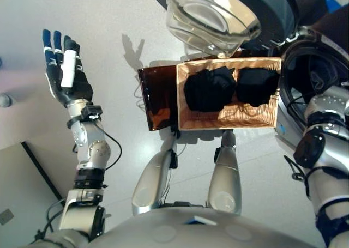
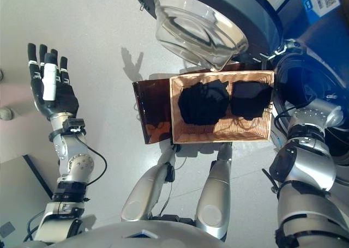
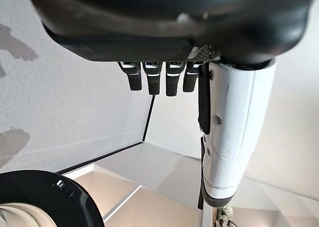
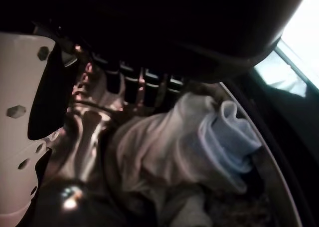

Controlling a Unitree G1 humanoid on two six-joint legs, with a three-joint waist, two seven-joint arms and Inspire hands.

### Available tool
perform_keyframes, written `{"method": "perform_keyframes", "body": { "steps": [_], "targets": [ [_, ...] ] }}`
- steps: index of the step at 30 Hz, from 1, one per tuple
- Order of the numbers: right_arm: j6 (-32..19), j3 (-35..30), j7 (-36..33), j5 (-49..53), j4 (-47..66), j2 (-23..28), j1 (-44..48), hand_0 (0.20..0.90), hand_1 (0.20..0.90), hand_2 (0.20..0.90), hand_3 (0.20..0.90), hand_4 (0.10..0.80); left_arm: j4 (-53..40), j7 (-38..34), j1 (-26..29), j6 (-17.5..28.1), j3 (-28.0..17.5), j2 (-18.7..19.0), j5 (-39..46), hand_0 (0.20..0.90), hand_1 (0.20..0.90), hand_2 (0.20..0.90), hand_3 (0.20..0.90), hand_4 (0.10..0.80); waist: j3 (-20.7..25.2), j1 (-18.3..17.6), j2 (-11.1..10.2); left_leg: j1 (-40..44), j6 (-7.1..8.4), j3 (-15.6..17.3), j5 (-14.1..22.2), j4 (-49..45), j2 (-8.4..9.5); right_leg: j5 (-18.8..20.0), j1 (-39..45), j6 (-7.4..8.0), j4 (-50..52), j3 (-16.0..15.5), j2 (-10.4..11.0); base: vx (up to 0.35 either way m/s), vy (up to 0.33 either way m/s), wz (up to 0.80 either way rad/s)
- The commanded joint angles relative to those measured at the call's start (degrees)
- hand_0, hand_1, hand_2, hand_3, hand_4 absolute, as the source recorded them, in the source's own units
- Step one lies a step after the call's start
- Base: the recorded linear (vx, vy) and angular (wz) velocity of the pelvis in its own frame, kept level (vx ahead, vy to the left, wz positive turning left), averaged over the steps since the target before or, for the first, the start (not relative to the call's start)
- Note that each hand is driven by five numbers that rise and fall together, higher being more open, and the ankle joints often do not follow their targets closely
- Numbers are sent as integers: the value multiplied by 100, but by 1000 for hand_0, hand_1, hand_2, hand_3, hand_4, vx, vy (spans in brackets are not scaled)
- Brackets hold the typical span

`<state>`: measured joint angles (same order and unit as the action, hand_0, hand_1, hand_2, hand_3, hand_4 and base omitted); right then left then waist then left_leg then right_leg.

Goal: Pick up the clothes and place them into the washing machine

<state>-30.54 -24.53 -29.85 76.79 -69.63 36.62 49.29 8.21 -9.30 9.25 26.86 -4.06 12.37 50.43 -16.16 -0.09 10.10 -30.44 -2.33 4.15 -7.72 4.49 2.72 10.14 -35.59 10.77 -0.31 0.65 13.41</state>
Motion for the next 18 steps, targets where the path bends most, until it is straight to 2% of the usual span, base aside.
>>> {"method": "perform_keyframes", "body": {
  "steps": [1,10,18],
  "targets": [
    [-150,509,77,-315,-226,476,-229,900,900,900,900,800,-621,59,-165,565,-533,415,-24,900,900,900,900,800,803,76,-171,155,833,-105,442,51,-279,9,-330,-210,17,-198,18,0,0,0],
    [265,1023,517,-1003,-246,219,-513,900,900,900,900,800,-615,159,-97,638,-505,409,-42,900,900,900,900,800,770,65,-230,206,820,-84,434,51,-310,12,-268,-218,16,-198,1,0,0,0],
    [189,1402,785,-1907,587,-296,-1212,900,900,900,900,800,-565,231,-109,787,-522,316,-141,900,900,900,900,800,721,-5,-297,296,834,-84,420,51,-352,7,-172,-221,28,-213,-31,0,0,0]
  ]
}}
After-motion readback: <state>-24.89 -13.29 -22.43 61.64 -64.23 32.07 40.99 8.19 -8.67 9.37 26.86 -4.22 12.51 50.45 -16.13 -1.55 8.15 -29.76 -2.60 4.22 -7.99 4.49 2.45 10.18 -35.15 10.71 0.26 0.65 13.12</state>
